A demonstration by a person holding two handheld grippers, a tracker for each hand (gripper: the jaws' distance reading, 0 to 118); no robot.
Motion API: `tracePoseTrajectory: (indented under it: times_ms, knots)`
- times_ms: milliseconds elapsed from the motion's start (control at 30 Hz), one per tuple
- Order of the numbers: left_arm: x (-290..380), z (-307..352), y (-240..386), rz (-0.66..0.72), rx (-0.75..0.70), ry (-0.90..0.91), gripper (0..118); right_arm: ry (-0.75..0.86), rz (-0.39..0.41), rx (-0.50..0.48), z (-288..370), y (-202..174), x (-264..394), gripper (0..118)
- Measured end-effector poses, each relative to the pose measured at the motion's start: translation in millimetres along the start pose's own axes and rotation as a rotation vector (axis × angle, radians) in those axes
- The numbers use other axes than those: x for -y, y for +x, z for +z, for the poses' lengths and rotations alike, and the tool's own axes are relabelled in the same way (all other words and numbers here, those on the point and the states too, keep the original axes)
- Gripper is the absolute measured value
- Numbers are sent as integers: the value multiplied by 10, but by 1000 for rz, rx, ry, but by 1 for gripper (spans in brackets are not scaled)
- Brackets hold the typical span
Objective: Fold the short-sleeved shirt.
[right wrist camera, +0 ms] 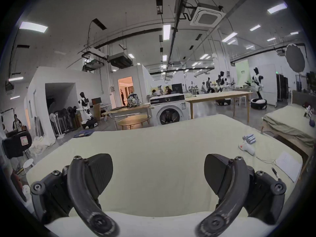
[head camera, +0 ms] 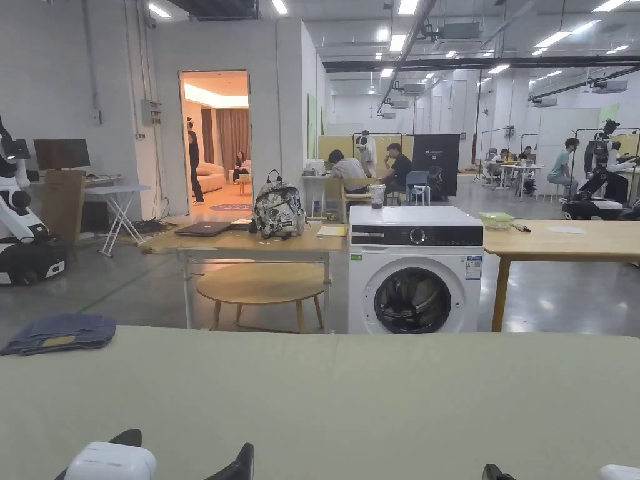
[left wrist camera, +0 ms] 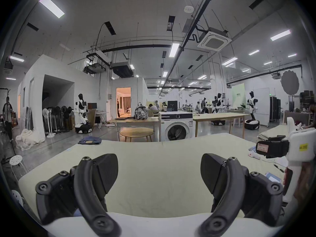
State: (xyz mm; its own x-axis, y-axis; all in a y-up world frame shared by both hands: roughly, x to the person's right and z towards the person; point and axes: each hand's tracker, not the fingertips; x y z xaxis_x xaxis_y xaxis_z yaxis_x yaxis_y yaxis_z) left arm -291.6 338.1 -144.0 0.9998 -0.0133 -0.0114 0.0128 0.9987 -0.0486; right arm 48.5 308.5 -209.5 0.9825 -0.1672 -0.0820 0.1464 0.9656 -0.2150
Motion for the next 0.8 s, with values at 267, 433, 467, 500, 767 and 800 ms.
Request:
tracePoseTrajectory:
  times_ms: [267, 433, 467, 500, 767, 800]
  knots:
    - [-19, -5, -16, 35, 5, 10, 100, -6, -14, -17, 26, 34, 2, 108]
    - [-6, -3, -35, 41, 0, 1, 100, -15, -9, -11, 16, 24, 4, 109]
    - [-3, -2, -38, 43, 0, 1, 100, -16, -10, -14, 13, 17, 5, 108]
    - [-1, -5, -46, 44, -1, 1, 100, -18, -10, -15, 9, 12, 8, 108]
    - [4, -12, -64, 58, 4, 2, 100, -2, 43, -25, -12, -125, 70, 106]
    - [5, -17, -64, 60, 5, 1, 100, -4, 35, -56, -6, -140, 72, 106]
